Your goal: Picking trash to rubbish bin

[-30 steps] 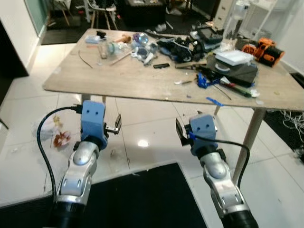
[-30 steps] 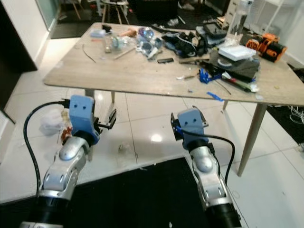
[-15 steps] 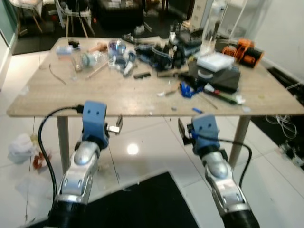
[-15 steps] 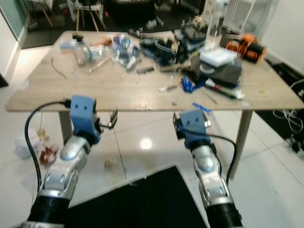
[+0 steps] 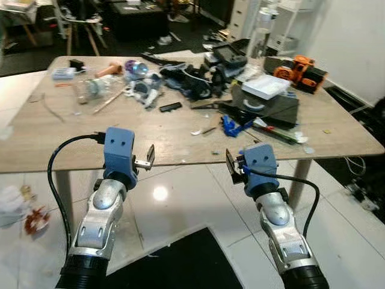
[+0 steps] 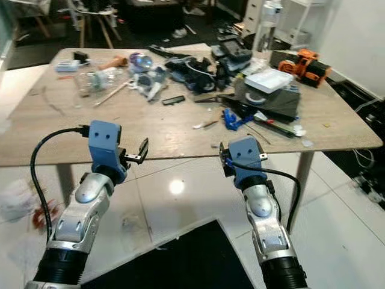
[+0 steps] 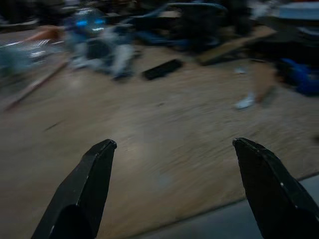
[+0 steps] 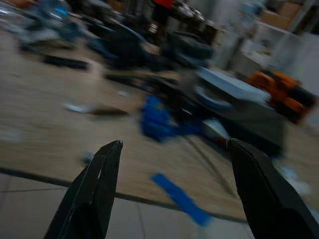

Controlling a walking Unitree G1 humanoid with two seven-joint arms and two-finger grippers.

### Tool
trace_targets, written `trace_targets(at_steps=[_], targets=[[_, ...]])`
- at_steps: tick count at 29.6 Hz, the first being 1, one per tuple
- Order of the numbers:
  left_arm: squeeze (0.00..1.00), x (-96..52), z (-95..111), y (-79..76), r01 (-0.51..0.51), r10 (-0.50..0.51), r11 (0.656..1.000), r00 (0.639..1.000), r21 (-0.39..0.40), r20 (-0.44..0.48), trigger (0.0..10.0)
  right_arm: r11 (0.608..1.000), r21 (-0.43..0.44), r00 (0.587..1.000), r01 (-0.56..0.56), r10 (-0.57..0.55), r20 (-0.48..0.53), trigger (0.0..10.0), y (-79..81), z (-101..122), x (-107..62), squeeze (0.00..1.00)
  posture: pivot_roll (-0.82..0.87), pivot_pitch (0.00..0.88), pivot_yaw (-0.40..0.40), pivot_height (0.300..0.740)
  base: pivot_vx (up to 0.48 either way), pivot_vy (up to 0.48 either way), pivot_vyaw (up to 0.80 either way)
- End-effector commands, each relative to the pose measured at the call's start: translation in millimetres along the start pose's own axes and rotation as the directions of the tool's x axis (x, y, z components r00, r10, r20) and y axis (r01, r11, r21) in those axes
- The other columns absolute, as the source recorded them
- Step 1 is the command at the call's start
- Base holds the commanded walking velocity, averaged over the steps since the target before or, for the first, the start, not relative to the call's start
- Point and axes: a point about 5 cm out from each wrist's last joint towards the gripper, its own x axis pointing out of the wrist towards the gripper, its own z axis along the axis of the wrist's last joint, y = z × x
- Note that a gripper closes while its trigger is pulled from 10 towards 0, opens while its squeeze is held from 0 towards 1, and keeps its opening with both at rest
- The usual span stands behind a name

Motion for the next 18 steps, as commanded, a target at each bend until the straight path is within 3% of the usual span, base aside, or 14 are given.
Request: trace_targets(at_steps=[1,18], targets=[[0.00,-0.8,-2.7,-3.3,0.015,-0.015,1.000,1.000,-0.002,-0.013,10.0,1.000,-0.003,1.000,0.009,-0.009,-0.010,10.0,-3.4,-2.0,-1.7,0.00,-0.01,0.090,-0.003,0.740,0.326,0.000,0.00],[0.00,-0.4,-1.4,-2.5,0.016,-0.016,1.000,1.000,-0.002,-0.010,10.0,1.000,-0.006,1.000,0.010,-0.010,-0.008,10.0,-3.9,-0.6,-0.7,0.00,-0.01,0.093,-0.004,0.740,0.324,0.000,0.00]])
